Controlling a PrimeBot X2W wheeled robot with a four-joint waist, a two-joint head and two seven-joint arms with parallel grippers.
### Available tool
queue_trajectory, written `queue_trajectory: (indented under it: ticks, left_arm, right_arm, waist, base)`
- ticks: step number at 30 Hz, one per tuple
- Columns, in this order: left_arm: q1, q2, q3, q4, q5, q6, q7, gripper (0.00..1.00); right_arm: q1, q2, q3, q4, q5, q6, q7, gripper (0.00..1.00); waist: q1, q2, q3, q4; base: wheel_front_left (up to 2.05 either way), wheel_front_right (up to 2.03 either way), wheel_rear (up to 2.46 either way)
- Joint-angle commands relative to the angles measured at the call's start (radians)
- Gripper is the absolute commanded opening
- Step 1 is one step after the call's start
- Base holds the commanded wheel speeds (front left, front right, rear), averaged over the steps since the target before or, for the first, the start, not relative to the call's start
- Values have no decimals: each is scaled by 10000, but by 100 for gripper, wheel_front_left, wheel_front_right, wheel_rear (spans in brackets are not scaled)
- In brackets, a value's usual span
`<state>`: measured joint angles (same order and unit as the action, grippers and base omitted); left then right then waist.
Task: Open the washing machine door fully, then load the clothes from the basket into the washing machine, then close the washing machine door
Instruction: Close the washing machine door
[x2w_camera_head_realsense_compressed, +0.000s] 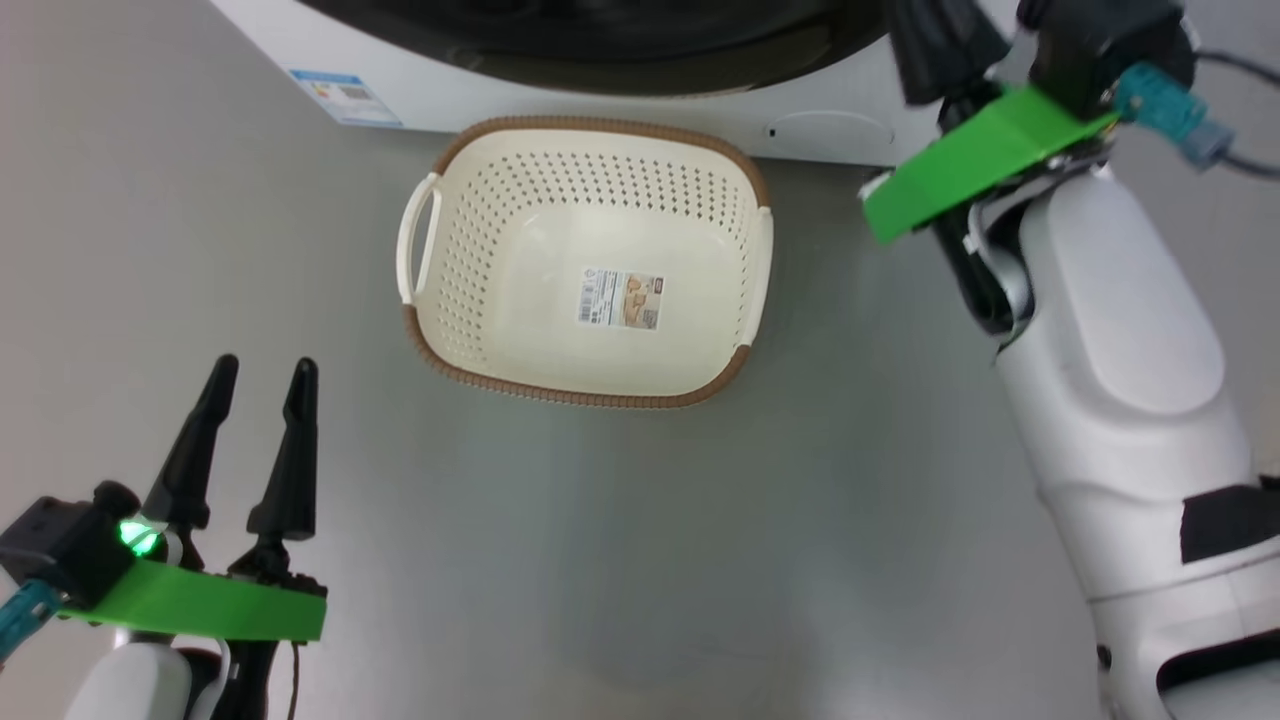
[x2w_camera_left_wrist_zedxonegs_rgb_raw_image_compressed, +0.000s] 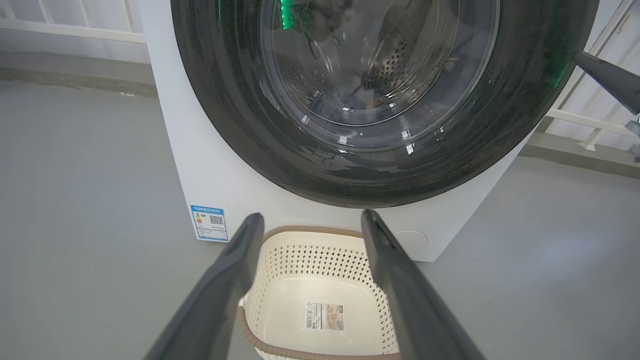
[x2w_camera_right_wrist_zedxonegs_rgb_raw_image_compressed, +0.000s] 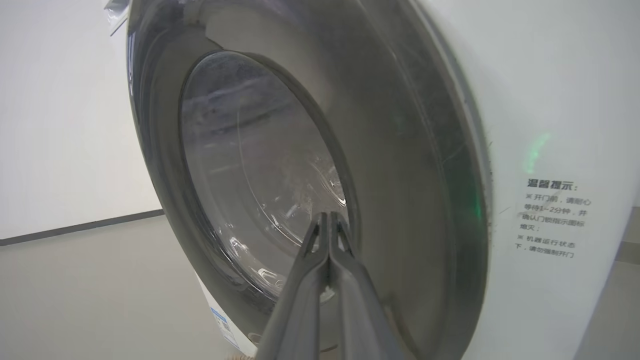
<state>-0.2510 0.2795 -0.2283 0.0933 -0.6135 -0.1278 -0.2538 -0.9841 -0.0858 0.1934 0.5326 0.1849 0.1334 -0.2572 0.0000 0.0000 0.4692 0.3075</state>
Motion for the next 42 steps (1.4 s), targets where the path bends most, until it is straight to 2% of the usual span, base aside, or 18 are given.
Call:
queue_trajectory:
  ticks: [1, 2, 3, 18, 23, 42]
  left_arm:
    - [124, 400, 476, -214, 127, -29, -80, 100]
    - [170, 400, 505, -227, 153, -29, -80, 100]
    - [217, 399, 535, -233, 177, -29, -80, 100]
    - [850, 326, 886, -168, 523, -29, -80, 100]
    - [1139, 271, 1059, -172, 714, -29, -80, 100]
    - [2338, -218, 1728, -155, 1567, -29, -80, 100]
  right_arm:
    - [406, 356, 313, -253, 96, -27, -46, 12]
    - [534, 356, 391, -264, 82, -27, -46, 49]
    - [667, 356, 426, -292, 128, -27, -46, 100]
    - [2858, 356, 388, -1272, 462, -27, -46, 100]
    - [3831, 356, 348, -1837, -187, -27, -46, 100]
    - [7387, 356, -799, -3662, -4, -27, -46, 100]
  waist:
    - [0, 0, -293, -244]
    - [0, 0, -360, -299]
    - [0, 0, -431, -352]
    - [0, 0, -1533, -1076]
    - [0, 0, -1983, -1376]
    - [0, 0, -3505, -2168]
  base:
    - [0, 0, 0]
    - [0, 0, 0]
    - [0, 0, 0]
    - [0, 0, 0]
    - [0, 0, 0]
    - [0, 0, 0]
